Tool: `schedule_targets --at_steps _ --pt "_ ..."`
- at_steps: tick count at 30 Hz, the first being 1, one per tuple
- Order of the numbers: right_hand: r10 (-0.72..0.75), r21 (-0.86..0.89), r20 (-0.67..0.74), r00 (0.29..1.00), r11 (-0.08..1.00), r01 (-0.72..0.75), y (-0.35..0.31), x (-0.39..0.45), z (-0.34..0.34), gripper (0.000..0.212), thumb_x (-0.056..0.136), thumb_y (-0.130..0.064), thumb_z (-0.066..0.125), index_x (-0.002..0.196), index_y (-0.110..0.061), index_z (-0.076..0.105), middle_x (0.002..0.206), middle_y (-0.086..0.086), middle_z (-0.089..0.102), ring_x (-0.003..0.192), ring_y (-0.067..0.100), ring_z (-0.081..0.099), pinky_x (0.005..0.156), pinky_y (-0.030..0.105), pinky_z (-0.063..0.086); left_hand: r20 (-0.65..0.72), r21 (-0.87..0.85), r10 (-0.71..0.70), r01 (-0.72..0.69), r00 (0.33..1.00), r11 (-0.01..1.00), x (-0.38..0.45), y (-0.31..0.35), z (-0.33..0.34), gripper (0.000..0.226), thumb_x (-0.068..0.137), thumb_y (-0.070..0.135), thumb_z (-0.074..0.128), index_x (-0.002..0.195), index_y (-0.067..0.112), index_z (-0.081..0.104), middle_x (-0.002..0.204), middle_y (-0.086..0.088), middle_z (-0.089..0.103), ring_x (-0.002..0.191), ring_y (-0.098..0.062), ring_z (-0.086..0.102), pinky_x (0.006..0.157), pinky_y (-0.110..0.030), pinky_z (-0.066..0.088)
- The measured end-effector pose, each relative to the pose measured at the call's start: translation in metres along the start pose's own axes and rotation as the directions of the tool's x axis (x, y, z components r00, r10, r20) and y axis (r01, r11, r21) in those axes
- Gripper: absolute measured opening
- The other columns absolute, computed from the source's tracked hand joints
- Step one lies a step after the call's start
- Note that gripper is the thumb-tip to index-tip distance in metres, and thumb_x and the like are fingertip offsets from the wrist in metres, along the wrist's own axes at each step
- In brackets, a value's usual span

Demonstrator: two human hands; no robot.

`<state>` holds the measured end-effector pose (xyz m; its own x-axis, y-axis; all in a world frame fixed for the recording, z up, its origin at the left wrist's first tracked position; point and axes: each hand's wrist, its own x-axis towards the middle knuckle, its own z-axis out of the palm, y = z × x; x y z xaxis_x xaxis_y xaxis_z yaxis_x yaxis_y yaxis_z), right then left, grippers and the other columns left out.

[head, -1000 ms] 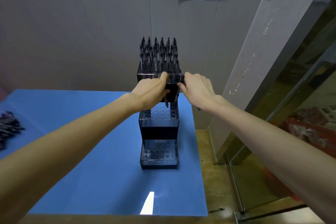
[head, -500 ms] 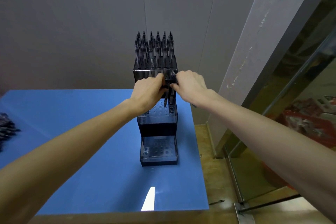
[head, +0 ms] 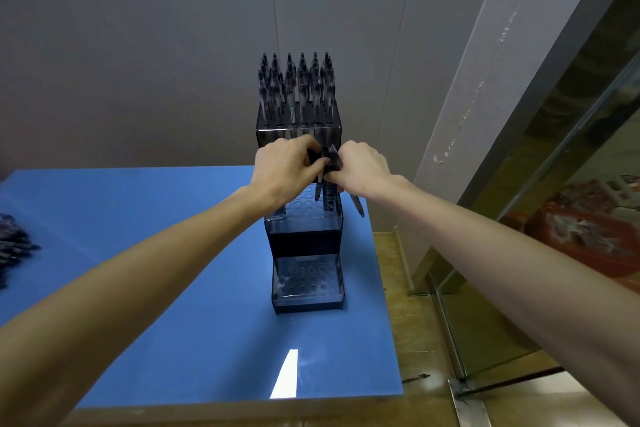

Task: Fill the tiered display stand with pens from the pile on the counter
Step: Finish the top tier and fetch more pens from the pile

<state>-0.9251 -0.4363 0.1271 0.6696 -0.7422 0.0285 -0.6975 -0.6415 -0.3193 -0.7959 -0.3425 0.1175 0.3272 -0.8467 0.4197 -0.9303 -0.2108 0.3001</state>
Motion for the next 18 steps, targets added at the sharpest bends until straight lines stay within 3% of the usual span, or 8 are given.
schedule_targets --at_steps 6,9,11,15,18 --pt "0.049 0.251 0.105 0.993 0.965 -0.074 0.022 -0.003 0.002 0.029 0.086 -0.03 0.077 0.068 -0.016 0.058 0.072 0.001 0.072 0.074 0.022 0.07 0.069 0.037 0.058 -0.06 0.053 -0.005 0.008 0.998 0.999 0.01 0.009 -0.004 0.026 0.096 0.051 0.061 0.098 0.028 0.074 0.077 0.009 0.073 0.076 -0.014 0.068 0.068 -0.032 0.052" --pt "0.09 0.381 0.2 0.976 0.91 -0.162 0.031 -0.002 -0.008 0.018 0.09 -0.025 0.073 0.084 -0.008 0.069 0.078 0.005 0.074 0.067 0.015 0.068 0.057 0.029 0.056 -0.034 0.063 -0.018 0.02 0.999 0.998 0.011 0.01 -0.006 0.023 0.094 0.043 0.061 0.085 0.025 0.074 0.07 0.008 0.071 0.071 -0.014 0.067 0.066 -0.03 0.051" --pt "0.104 0.456 0.239 0.965 0.866 -0.206 0.034 -0.002 -0.015 0.016 0.092 -0.017 0.064 0.096 -0.003 0.071 0.088 0.008 0.076 0.073 0.015 0.068 0.059 0.027 0.055 -0.005 0.059 -0.041 0.041 0.999 0.997 0.01 0.009 -0.006 0.026 0.093 0.042 0.06 0.08 0.023 0.072 0.069 0.007 0.07 0.07 -0.016 0.067 0.068 -0.031 0.052" --pt "0.09 0.603 0.161 0.983 0.779 -0.17 0.035 -0.003 -0.02 0.013 0.096 -0.008 0.052 0.093 -0.014 0.064 0.094 0.009 0.077 0.08 0.017 0.071 0.065 0.03 0.057 -0.023 0.074 -0.091 0.093 0.996 0.993 0.011 0.008 -0.005 0.042 0.09 0.059 0.061 0.068 0.024 0.07 0.06 0.007 0.065 0.061 -0.014 0.061 0.063 -0.028 0.046" --pt "0.07 0.637 0.089 0.994 0.763 -0.111 0.036 -0.001 -0.015 0.013 0.098 -0.008 0.053 0.09 -0.011 0.063 0.095 0.013 0.077 0.07 0.016 0.069 0.062 0.028 0.055 0.002 0.116 -0.07 0.069 0.998 0.991 0.015 0.006 -0.002 0.044 0.092 0.055 0.058 0.07 0.021 0.074 0.059 0.004 0.066 0.061 -0.017 0.063 0.06 -0.027 0.046"
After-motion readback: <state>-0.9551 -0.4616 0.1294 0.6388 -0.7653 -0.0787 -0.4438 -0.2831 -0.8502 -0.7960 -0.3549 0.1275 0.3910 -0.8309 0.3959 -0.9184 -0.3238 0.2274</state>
